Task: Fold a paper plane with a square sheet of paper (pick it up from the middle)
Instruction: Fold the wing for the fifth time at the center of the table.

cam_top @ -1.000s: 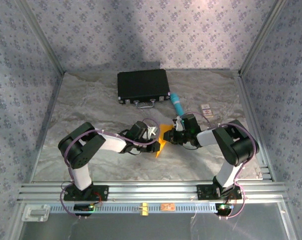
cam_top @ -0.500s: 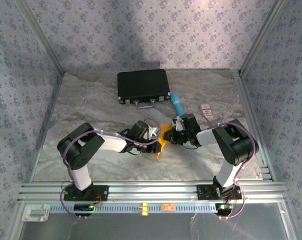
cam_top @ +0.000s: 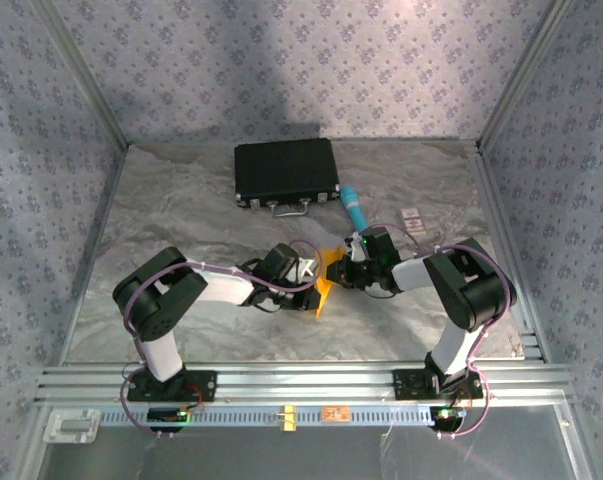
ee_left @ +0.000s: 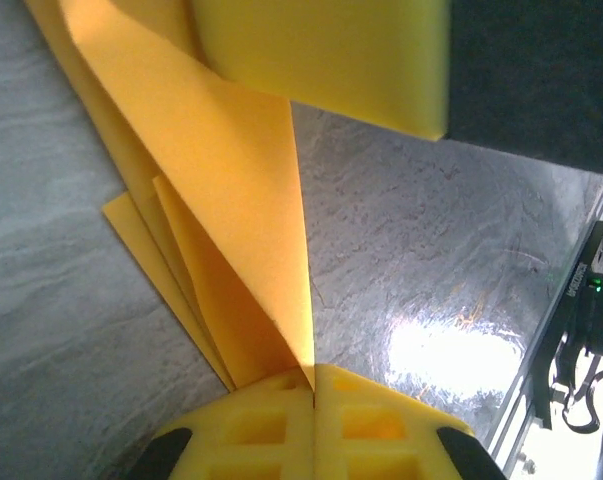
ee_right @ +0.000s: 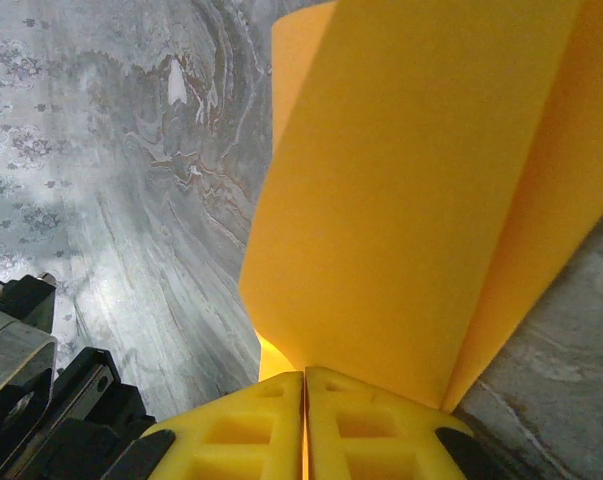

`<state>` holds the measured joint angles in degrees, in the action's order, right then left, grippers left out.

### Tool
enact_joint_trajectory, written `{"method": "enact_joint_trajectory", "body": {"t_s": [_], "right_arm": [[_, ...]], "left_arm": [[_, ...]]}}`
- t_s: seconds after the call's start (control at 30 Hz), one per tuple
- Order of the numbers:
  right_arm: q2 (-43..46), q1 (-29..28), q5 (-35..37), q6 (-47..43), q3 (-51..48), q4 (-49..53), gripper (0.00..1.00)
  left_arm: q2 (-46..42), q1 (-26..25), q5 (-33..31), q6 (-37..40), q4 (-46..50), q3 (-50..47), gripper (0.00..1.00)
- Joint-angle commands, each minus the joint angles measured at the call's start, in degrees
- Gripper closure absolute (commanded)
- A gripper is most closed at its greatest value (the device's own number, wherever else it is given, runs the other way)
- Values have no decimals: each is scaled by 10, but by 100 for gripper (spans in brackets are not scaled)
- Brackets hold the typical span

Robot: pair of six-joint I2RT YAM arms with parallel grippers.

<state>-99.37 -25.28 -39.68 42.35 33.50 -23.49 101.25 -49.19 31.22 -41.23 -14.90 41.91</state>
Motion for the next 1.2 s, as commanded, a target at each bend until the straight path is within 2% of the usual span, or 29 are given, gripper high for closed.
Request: {"method": "enact_joint_trajectory", "body": {"t_s": [0.0,0.13,0.3,0.5,0.6,0.77,0.87,1.07,1.17], "right_arm": [[-21,-5,48,-12,-5,63,89],[-21,-5,56,-15,-2,77,90],[-21,-6,66,-15,-3,88,90],[-22,-6,68,-14,-3,90,91],[-23,-7,69,-13,-2,93,92],[-26,-9,79,-9,-2,97,92],[-27,-10,85,-6,-1,101,92],[-33,-14,88,0,-1,100,93],[-35,-16,92,4,-2,100,93]], "left_arm": [[-10,-4,39,13,25,-1,100],[-1,-5,61,22,38,1,100],[3,-9,68,32,57,2,89],[-5,-14,65,31,59,-1,83],[-5,-15,64,35,64,0,98],[-2,-18,68,47,83,2,99],[-5,-20,69,45,80,-3,88],[-15,-23,68,46,81,-8,85],[-31,-24,53,43,81,-17,75]]}}
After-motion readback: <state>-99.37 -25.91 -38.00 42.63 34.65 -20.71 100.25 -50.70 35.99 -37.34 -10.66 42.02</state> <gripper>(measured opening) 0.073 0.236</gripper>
